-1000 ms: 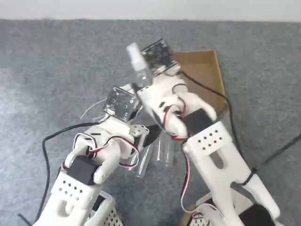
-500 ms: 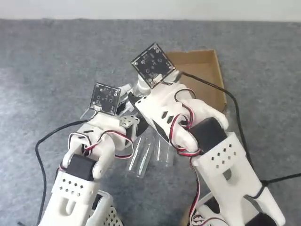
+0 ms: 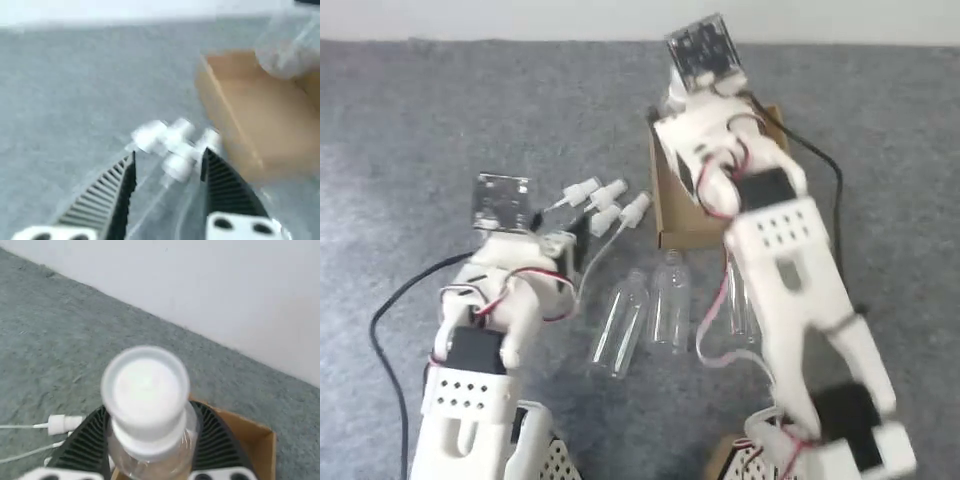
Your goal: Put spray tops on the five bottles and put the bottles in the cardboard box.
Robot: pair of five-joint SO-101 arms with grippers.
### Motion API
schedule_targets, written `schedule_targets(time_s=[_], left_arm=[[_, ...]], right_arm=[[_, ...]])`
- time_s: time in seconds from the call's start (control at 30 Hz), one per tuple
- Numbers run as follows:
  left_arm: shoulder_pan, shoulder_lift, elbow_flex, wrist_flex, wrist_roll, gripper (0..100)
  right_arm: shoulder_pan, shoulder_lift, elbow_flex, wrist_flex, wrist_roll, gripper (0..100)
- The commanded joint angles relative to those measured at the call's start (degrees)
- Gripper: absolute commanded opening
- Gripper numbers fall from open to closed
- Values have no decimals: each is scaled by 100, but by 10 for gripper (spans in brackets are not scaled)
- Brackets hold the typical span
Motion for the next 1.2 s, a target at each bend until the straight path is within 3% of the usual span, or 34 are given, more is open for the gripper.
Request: schedule_targets(time_s=[0.0,0.13,0.4,0.7,1.17], left_arm=[[-624,-18,-31,-431,97,120],[-607,-18,-31,-440,97,5],[-413,-18,66,-519,44,15],[-413,-18,189,-747,44,15],[-413,-18,189,-747,44,17]], right_arm=[[136,752,-1055,-145,-246,6],[286,1587,-1574,-154,-299,6],[576,2598,-1793,-796,-923,6],[541,3345,-1820,-1490,-914,6],[541,3530,-1820,-1473,-905,11]])
